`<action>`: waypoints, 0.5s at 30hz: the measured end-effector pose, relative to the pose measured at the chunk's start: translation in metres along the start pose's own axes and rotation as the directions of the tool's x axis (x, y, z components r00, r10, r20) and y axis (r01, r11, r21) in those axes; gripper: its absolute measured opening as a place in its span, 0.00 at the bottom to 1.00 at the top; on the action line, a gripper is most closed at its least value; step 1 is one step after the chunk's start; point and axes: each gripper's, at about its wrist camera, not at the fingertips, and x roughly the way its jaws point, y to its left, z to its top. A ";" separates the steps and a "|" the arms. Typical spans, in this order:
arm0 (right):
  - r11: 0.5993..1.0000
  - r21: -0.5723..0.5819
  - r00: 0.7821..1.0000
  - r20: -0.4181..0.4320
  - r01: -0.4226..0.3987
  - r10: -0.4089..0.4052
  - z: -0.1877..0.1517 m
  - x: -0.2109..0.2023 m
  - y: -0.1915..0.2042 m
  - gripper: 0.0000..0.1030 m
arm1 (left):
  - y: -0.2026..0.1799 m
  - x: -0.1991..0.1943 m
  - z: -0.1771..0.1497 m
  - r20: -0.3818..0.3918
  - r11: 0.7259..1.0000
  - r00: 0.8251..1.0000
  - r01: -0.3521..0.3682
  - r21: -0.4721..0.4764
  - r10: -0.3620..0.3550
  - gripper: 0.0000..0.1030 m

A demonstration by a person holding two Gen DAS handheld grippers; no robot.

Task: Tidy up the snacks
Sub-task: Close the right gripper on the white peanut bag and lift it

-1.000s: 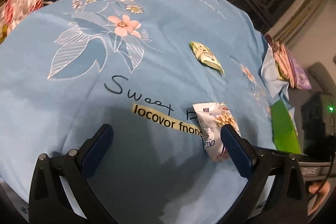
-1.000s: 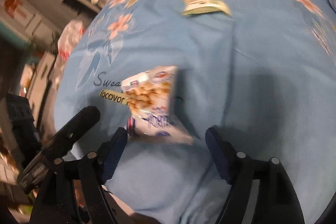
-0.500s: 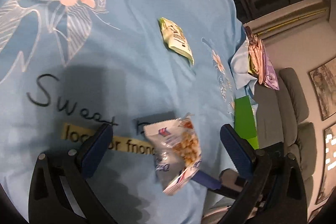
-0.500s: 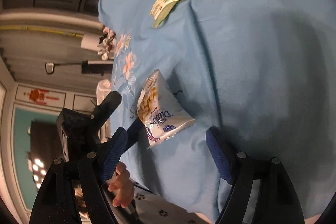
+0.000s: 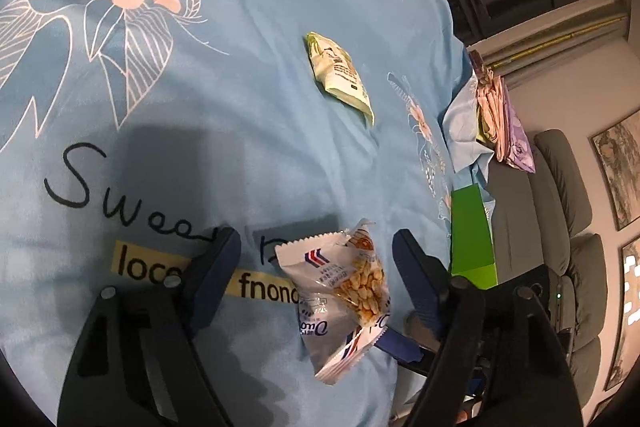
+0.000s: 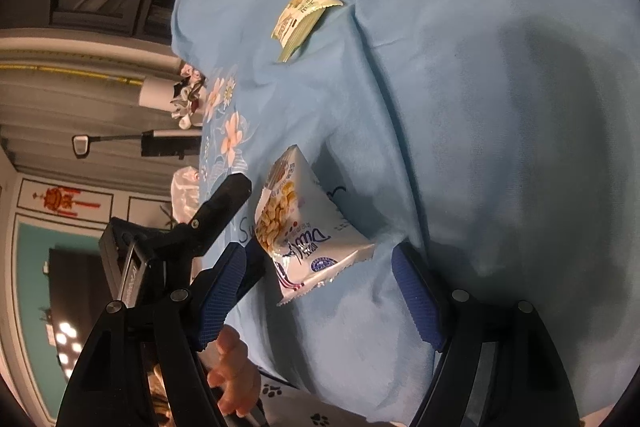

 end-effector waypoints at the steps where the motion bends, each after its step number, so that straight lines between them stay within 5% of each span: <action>1: 1.000 -0.001 1.000 0.000 0.004 -0.004 0.000 0.001 -0.001 0.63 | 0.000 0.001 0.000 0.004 1.000 1.000 0.003 0.000 -0.003 0.75; 4: 1.000 -0.024 1.000 -0.008 0.014 -0.014 0.002 0.005 0.002 0.60 | 0.002 0.003 0.003 -0.005 1.000 1.000 0.022 -0.001 -0.022 0.72; 9: 1.000 -0.026 1.000 -0.012 0.017 -0.017 0.003 0.007 0.001 0.60 | 0.004 0.016 0.001 -0.061 0.998 0.996 0.061 0.011 -0.060 0.42; 15: 0.997 -0.068 0.999 -0.018 0.032 -0.034 0.002 0.006 0.002 0.56 | 0.016 0.011 0.001 -0.042 0.994 0.994 0.097 -0.050 -0.099 0.36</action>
